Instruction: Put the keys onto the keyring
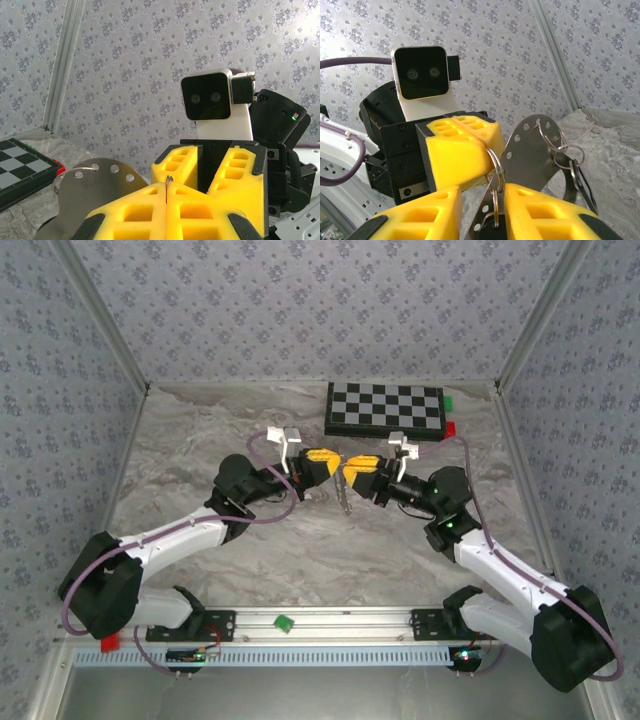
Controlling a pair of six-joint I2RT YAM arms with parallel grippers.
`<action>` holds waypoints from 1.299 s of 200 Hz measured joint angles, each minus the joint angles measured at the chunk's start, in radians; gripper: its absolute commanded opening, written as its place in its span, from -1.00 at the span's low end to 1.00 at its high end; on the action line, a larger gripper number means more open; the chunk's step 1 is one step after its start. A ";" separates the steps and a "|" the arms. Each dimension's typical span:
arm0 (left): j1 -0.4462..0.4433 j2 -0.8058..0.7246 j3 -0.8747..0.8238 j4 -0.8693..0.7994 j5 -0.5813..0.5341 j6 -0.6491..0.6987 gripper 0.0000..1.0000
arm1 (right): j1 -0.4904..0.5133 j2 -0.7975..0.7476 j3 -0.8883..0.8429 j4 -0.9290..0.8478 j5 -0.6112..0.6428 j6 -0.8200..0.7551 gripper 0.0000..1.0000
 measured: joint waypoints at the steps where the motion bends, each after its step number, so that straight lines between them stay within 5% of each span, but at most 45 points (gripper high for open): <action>1: 0.000 0.000 0.000 0.000 0.000 0.000 -1.00 | 0.000 0.000 0.000 0.001 0.000 0.000 -0.51; 260: 0.001 0.010 0.000 0.005 0.005 -0.015 -1.00 | -0.002 0.070 0.024 0.051 -0.017 0.015 -0.75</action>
